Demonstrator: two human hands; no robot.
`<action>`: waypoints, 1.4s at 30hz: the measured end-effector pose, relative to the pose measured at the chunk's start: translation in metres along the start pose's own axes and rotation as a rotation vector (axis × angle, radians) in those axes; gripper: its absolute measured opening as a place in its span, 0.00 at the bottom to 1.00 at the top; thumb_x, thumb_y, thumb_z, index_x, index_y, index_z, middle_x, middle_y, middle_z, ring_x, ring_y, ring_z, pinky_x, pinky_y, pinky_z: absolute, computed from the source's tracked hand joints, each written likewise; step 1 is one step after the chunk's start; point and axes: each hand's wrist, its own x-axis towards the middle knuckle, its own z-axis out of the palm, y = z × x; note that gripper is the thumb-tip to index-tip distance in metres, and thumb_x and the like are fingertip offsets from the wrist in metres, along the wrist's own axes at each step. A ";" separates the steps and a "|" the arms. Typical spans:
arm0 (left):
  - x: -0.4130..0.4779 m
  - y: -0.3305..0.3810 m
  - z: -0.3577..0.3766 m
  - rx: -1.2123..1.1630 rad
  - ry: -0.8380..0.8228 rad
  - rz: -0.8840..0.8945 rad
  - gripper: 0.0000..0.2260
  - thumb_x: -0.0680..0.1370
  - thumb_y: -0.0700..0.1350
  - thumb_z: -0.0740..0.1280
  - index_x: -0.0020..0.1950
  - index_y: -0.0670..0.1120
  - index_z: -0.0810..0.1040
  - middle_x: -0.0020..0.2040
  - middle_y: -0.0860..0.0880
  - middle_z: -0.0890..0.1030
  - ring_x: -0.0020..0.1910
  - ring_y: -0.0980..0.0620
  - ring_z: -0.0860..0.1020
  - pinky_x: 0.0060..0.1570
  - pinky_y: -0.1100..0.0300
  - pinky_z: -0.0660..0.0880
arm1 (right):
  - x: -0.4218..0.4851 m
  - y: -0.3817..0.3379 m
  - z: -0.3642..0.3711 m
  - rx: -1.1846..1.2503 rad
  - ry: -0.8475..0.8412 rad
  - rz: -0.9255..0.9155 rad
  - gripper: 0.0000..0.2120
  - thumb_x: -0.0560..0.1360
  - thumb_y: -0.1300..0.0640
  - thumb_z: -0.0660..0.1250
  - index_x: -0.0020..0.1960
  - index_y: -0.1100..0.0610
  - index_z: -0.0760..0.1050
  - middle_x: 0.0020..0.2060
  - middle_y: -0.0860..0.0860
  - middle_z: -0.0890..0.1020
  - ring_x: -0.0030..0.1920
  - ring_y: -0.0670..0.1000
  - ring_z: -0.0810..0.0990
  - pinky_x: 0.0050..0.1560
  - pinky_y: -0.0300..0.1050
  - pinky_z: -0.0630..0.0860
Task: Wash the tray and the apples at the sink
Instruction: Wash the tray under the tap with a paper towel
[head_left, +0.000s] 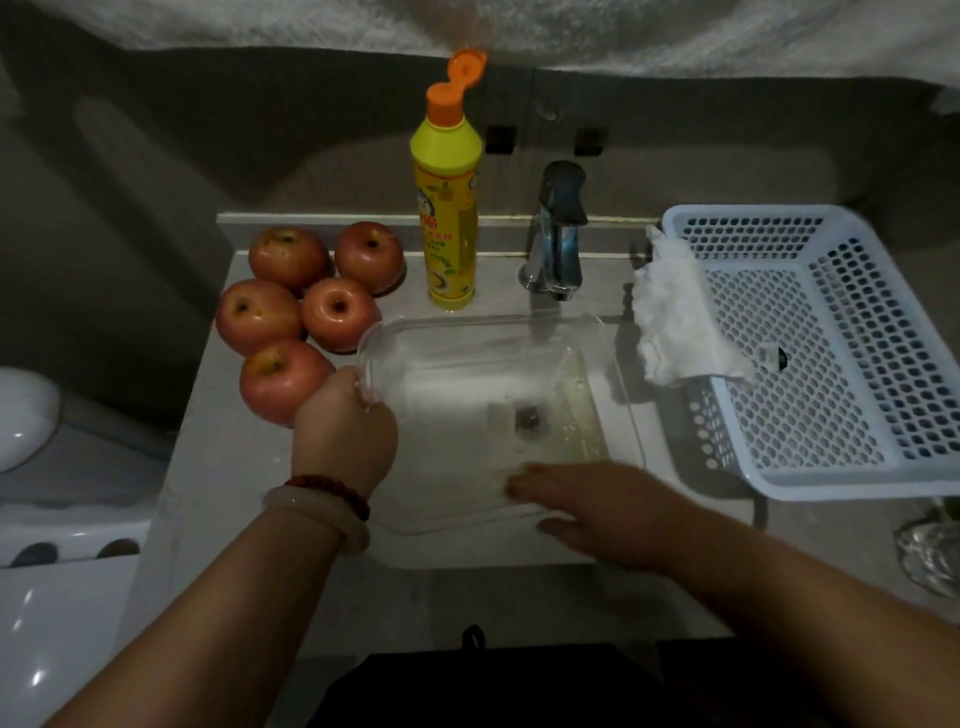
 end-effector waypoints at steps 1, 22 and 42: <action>-0.001 -0.001 -0.001 -0.001 0.004 -0.002 0.08 0.77 0.35 0.60 0.40 0.43 0.75 0.34 0.49 0.75 0.34 0.50 0.73 0.31 0.64 0.65 | -0.007 0.014 -0.002 -0.111 0.007 0.055 0.23 0.81 0.46 0.58 0.74 0.42 0.61 0.74 0.43 0.65 0.73 0.46 0.64 0.69 0.44 0.64; -0.004 -0.008 -0.003 -0.146 -0.133 -0.172 0.14 0.76 0.37 0.62 0.36 0.54 0.70 0.40 0.40 0.80 0.40 0.38 0.81 0.43 0.40 0.79 | 0.030 0.041 -0.053 -0.496 -0.020 0.225 0.48 0.69 0.28 0.36 0.79 0.58 0.48 0.79 0.53 0.45 0.78 0.51 0.41 0.77 0.52 0.38; -0.024 0.001 0.012 -0.064 -0.212 -0.128 0.19 0.78 0.40 0.62 0.69 0.41 0.71 0.58 0.38 0.80 0.55 0.38 0.79 0.58 0.43 0.76 | 0.086 -0.018 -0.025 -0.093 0.268 -0.021 0.33 0.81 0.43 0.56 0.79 0.53 0.46 0.79 0.51 0.48 0.78 0.53 0.46 0.76 0.52 0.46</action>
